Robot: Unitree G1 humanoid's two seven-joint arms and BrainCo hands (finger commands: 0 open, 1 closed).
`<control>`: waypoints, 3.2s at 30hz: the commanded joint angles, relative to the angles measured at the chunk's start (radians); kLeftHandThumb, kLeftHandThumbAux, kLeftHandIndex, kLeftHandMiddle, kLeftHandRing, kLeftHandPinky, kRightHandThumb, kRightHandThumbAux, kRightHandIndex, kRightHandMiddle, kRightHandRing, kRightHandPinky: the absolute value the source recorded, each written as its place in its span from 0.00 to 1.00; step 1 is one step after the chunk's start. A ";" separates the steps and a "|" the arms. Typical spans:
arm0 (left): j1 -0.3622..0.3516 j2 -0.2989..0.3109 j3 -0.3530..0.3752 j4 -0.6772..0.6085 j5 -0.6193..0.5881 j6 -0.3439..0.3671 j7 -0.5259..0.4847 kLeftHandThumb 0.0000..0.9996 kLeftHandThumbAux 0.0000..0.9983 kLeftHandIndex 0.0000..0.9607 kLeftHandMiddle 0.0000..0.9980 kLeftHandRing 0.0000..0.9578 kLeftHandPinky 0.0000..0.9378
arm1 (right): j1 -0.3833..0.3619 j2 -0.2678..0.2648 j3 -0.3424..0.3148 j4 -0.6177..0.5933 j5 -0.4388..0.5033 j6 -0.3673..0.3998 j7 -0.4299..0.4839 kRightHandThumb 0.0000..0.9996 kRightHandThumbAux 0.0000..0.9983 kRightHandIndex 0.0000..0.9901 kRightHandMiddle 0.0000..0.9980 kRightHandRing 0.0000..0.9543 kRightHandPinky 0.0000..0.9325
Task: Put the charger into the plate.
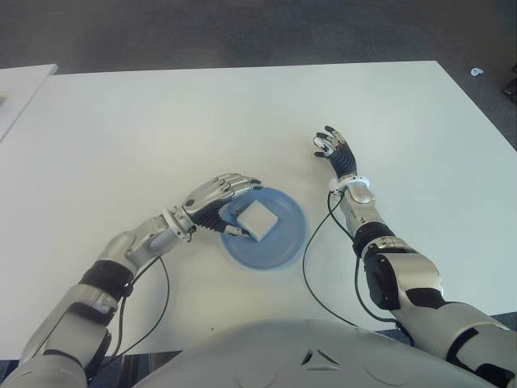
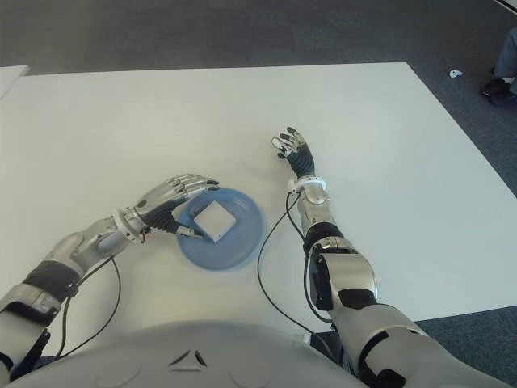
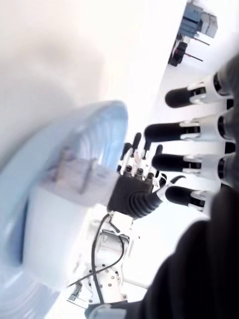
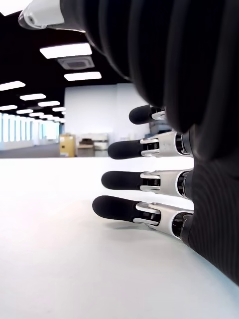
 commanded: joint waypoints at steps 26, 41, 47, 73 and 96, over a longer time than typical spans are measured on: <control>-0.163 -0.138 0.130 0.256 -0.530 0.070 -0.460 0.33 0.39 0.07 0.01 0.00 0.01 | 0.069 0.026 0.026 0.054 -0.017 0.062 -0.006 0.09 0.52 0.10 0.29 0.32 0.32; -0.345 -0.339 0.448 0.693 -0.930 0.260 -0.708 0.21 0.63 0.04 0.05 0.04 0.04 | 0.073 0.035 0.035 0.049 -0.022 0.069 -0.018 0.08 0.53 0.12 0.30 0.32 0.32; -0.372 -0.355 0.511 0.756 -0.961 0.315 -0.735 0.09 0.63 0.01 0.01 0.00 0.00 | 0.074 0.042 0.041 0.051 -0.027 0.076 -0.026 0.09 0.55 0.12 0.30 0.32 0.33; -0.349 -0.357 0.571 0.841 -0.906 0.409 -0.718 0.04 0.55 0.00 0.00 0.00 0.00 | 0.077 0.044 0.045 0.053 -0.027 0.072 -0.022 0.10 0.56 0.13 0.29 0.32 0.33; -0.299 -0.406 0.602 0.830 -0.873 0.259 -0.632 0.04 0.58 0.00 0.00 0.00 0.00 | 0.089 0.037 0.037 0.040 -0.021 0.064 -0.027 0.10 0.56 0.14 0.27 0.30 0.33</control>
